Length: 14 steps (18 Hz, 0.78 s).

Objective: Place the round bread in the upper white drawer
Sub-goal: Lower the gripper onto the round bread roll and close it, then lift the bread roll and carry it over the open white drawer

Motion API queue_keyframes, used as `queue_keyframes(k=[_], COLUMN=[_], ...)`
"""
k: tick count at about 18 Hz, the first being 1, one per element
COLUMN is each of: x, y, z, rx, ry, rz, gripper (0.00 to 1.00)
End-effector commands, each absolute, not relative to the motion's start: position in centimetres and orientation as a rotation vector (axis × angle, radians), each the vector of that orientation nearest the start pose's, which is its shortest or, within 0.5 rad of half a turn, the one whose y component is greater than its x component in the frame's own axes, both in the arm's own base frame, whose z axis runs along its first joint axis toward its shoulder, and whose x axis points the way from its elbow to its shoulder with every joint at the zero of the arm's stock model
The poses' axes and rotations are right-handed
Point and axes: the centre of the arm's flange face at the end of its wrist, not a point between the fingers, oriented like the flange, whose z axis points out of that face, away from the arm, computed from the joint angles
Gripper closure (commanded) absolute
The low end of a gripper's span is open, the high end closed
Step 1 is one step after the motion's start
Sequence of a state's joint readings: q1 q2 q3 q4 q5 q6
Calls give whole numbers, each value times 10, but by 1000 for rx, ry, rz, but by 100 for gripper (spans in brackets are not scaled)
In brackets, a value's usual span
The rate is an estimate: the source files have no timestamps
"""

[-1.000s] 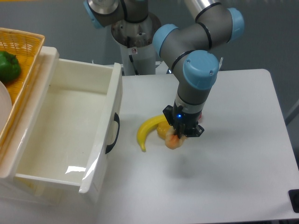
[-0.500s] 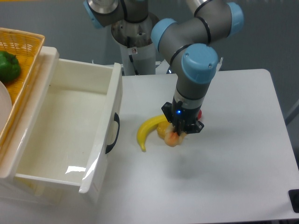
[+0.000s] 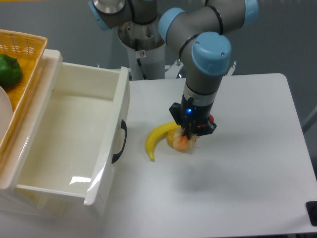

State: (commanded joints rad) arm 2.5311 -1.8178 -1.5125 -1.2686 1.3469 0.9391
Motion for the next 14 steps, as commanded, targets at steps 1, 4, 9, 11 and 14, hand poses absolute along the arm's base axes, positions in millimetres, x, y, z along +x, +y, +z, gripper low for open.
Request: queue_keyframes(k=[1,4,9,11,14], x=[-401,-395,-380,-372,-352], y=[473,479,483,481,483], z=[420,424,449,461,477], rx=[-2888,-2860,-2787,-2744,-2723], ry=[-22,-51,-142,-215,-243], rz=[-54,-80,-105,-137,-140], gripper=[96,96,96,95,95])
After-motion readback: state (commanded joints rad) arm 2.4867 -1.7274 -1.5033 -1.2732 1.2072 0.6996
